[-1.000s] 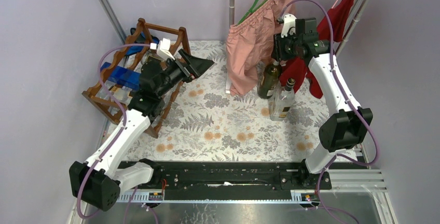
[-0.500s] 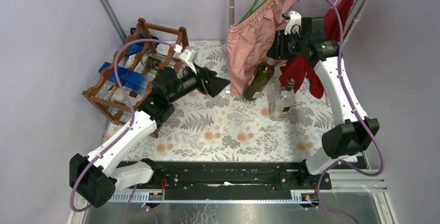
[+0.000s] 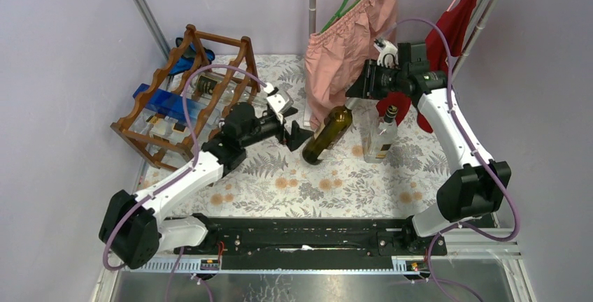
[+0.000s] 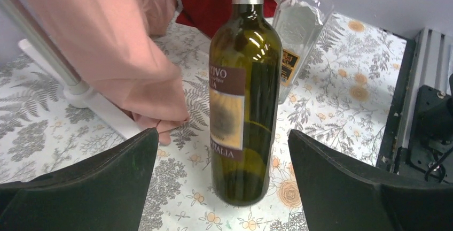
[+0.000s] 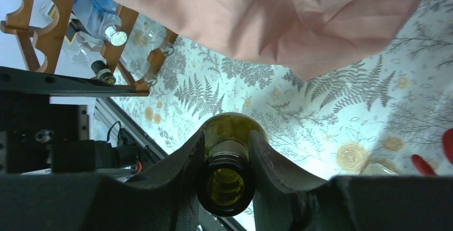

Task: Put the wine bottle on the wine rack
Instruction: Pick up the wine bottle from the center of the board, then place the wine bottle in the wine rack.

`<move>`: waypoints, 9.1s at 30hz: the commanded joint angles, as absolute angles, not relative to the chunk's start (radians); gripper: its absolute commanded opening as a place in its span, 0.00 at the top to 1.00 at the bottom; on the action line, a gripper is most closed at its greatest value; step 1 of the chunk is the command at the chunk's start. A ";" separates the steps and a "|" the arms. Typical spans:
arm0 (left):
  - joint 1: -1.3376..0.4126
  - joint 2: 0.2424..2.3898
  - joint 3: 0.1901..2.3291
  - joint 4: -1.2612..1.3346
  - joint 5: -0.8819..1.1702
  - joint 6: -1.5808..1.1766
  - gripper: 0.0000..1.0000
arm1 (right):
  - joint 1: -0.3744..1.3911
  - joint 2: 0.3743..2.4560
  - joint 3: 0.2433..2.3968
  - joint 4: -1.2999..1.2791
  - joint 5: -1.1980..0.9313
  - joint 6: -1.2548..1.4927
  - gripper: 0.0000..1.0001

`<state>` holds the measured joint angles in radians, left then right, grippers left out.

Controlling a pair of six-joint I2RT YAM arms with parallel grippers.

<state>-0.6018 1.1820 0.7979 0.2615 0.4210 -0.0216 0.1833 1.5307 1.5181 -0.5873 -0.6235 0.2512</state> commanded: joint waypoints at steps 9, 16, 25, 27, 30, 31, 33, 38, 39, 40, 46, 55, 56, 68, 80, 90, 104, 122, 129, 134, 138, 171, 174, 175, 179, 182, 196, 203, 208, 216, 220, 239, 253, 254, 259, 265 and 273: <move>-0.650 1.345 0.821 0.367 0.490 0.058 0.01 | 0.241 1.491 1.488 -0.383 -0.801 0.440 1.00; -0.676 1.414 0.830 0.393 0.421 0.061 0.01 | 0.256 1.492 1.468 -0.359 -0.824 0.469 1.00; -0.694 1.464 0.838 0.364 0.281 0.160 0.03 | 0.259 1.494 1.448 -0.333 -0.861 0.502 1.00; -0.693 1.459 0.850 0.331 0.293 0.186 0.12 | 0.259 1.494 1.441 -0.328 -0.872 0.503 1.00; -0.692 1.449 0.896 0.228 0.343 0.237 0.64 | 0.259 1.493 1.433 -0.322 -0.907 0.488 1.00; -0.692 1.446 0.912 0.188 0.348 0.248 0.76 | 0.259 1.493 1.430 -0.319 -0.920 0.482 1.00; -0.690 1.422 0.928 0.119 0.378 0.294 0.87 | 0.260 1.493 1.427 -0.317 -0.955 0.461 0.99; -0.642 1.360 0.970 -0.066 0.528 0.390 1.00 | 0.261 1.503 1.438 -0.333 -1.086 0.379 0.67; -0.624 1.349 0.984 -0.113 0.567 0.409 1.00 | 0.261 1.505 1.443 -0.342 -1.108 0.356 0.50; -0.610 1.342 0.997 -0.159 0.602 0.432 1.00 | 0.260 1.505 1.454 -0.359 -1.127 0.320 0.37; -0.562 1.342 1.106 -0.490 0.754 0.629 1.00 | 0.261 1.519 1.573 -0.596 -1.138 -0.032 0.06; -0.561 1.367 1.213 -0.681 0.674 0.823 1.00 | 0.321 1.647 1.756 -1.189 -1.068 -0.574 0.08; -0.561 1.370 1.225 -0.690 0.667 0.836 1.00 | 0.333 1.668 1.771 -1.234 -1.058 -0.604 0.09; -0.564 1.408 1.327 -0.829 0.580 0.952 1.00 | 0.428 1.762 1.823 -1.385 -1.039 -0.618 0.22; -0.574 1.424 1.351 -0.841 0.527 0.965 1.00 | 0.468 1.760 1.751 -1.350 -1.007 -0.534 0.41; -0.576 1.422 1.359 -0.839 0.519 0.962 0.98 | 0.471 1.764 1.747 -1.344 -1.059 -0.522 0.99; -0.576 1.258 1.203 -0.594 0.526 0.818 0.03 | 0.469 1.715 1.693 -1.356 -1.219 -0.538 1.00; -0.562 1.200 1.302 -0.672 0.595 0.834 0.01 | 0.422 1.707 1.654 -1.378 -1.341 -0.534 1.00; -0.563 1.270 1.288 -0.680 0.669 0.819 0.09 | 0.422 1.713 1.677 -1.396 -1.341 -0.559 1.00; -0.563 1.313 1.322 -0.680 0.665 0.770 0.11 | 0.420 1.713 1.671 -1.396 -1.317 -0.560 1.00; -0.564 1.271 1.308 -0.584 0.716 0.733 0.01 | 0.422 1.713 1.655 -1.364 -1.326 -0.522 1.00; -0.567 1.090 1.166 -0.204 0.735 0.040 0.01 | 0.413 1.769 1.617 -1.416 -1.365 -0.560 1.00; -0.624 1.072 1.123 -0.250 0.650 0.056 0.01 | 0.412 1.785 1.632 -1.423 -1.342 -0.569 1.00; -0.648 1.071 1.120 -0.281 0.612 0.073 0.01 | 0.412 1.785 1.632 -1.418 -1.333 -0.563 1.00; -0.707 1.108 1.119 -0.363 0.526 0.003 0.01 | 0.412 1.786 1.635 -1.380 -1.295 -0.526 1.00; -0.727 1.108 1.083 -0.379 0.512 -0.054 0.01 | 0.410 1.793 1.639 -1.358 -1.267 -0.502 1.00; -0.840 1.106 0.830 -0.218 0.412 -0.176 0.01 | 0.411 1.830 1.658 -1.306 -1.213 -0.451 1.00; -0.905 1.174 0.840 -0.260 0.248 -0.147 0.01 | 0.411 1.832 1.659 -1.297 -1.216 -0.439 1.00; -0.926 1.215 0.824 -0.212 0.236 -0.149 0.01 | 0.411 1.829 1.654 -1.298 -1.225 -0.439 1.00; -0.925 1.255 0.860 -0.294 0.186 -0.038 0.79 | 0.411 1.804 1.639 -1.379 -1.250 -0.567 1.00; -0.925 1.244 0.889 -0.326 0.200 0.113 0.96 | 0.411 1.806 1.640 -1.472 -1.256 -0.685 0.92; -0.836 1.405 1.140 -0.567 0.297 0.652 1.00 | 0.439 1.778 1.535 -1.480 -1.119 -0.637 0.28; -0.805 1.437 1.180 -0.630 0.300 0.803 1.00 | 0.453 1.859 1.565 -1.474 -1.068 -0.593 0.19; -0.805 1.438 1.181 -0.630 0.307 0.816 1.00 | 0.454 1.862 1.569 -1.474 -1.072 -0.590 0.18; -0.805 1.462 1.204 -0.653 0.325 0.853 1.00 | 0.453 1.880 1.577 -1.474 -1.091 -0.578 0.22; -0.805 1.500 1.227 -0.666 0.330 0.864 1.00 | 0.455 1.879 1.578 -1.475 -1.090 -0.574 0.29; -0.805 1.529 1.254 -0.690 0.308 0.883 1.00 | 0.456 1.881 1.567 -1.474 -1.059 -0.571 0.33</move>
